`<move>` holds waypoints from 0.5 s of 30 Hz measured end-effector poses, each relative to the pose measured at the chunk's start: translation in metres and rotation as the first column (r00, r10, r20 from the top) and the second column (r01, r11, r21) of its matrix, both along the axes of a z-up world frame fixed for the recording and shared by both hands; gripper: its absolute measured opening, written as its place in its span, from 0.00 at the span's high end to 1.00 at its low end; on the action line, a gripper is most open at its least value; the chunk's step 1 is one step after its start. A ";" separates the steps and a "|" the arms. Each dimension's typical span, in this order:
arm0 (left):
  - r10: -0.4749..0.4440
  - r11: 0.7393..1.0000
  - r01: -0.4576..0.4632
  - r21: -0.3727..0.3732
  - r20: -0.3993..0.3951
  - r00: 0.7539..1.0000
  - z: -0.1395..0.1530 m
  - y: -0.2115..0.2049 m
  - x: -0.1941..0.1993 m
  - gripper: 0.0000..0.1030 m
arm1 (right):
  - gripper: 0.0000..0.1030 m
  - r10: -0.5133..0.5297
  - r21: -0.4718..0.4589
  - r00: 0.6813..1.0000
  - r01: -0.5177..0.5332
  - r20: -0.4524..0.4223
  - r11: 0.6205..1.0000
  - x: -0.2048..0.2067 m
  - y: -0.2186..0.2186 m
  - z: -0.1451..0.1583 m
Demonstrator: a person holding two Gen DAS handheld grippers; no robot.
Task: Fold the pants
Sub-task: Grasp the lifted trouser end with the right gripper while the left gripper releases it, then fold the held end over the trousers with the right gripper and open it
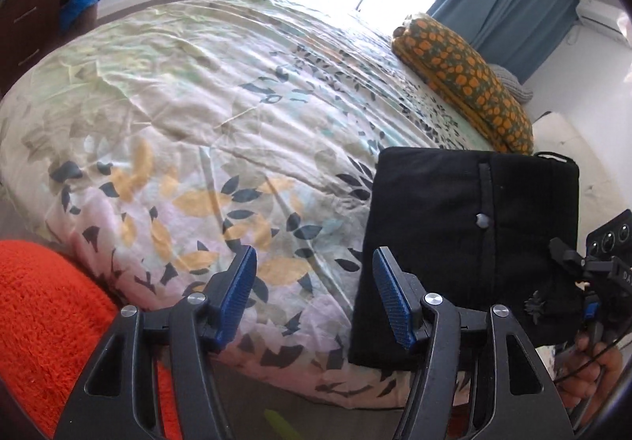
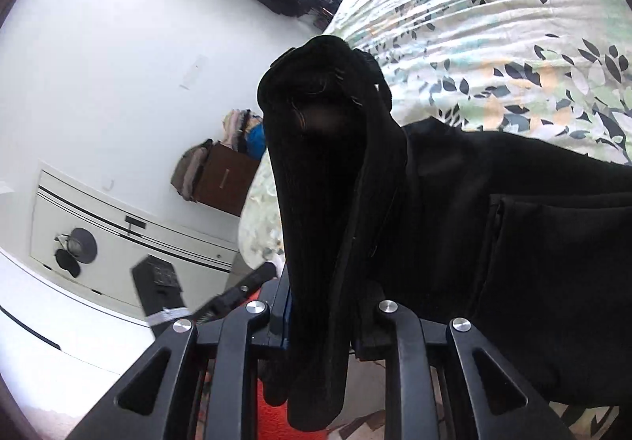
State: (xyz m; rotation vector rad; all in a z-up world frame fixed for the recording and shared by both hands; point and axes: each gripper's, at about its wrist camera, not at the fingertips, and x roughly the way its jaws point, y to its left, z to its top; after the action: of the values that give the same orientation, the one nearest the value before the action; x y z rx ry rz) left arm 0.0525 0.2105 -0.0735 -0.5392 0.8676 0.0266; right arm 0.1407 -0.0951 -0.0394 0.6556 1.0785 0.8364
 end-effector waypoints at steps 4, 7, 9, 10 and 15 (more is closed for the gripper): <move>-0.030 0.999 0.030 0.012 0.013 0.999 0.004 -0.009 0.002 0.38 | 0.79 -0.069 0.047 0.997 0.071 -0.026 0.996 0.005 -0.074 0.011; -0.063 0.998 0.063 0.016 -0.008 0.998 -0.001 -0.021 0.006 0.38 | 0.79 -0.123 -0.026 0.991 0.122 -0.051 0.992 0.002 -0.127 -0.005; -0.086 0.996 0.087 0.024 -0.015 0.996 -0.003 -0.030 0.009 0.38 | 0.79 -0.179 -0.069 0.978 0.173 -0.108 0.983 -0.005 -0.164 -0.029; -0.098 0.995 0.099 0.033 -0.018 0.995 -0.004 -0.035 0.010 0.38 | 0.79 -0.213 -0.089 0.967 0.202 -0.137 0.975 -0.007 -0.182 -0.043; -0.147 0.986 0.150 0.077 -0.034 0.989 -0.007 -0.055 0.017 0.38 | 0.79 -0.299 -0.096 0.926 0.284 -0.233 0.954 -0.027 -0.222 -0.096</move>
State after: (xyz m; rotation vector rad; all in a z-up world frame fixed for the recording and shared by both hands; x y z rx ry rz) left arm 0.0694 0.1556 -0.0802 -0.3994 0.9282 -0.0672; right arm 0.1139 -0.3168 -0.1358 0.8604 1.1872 0.4703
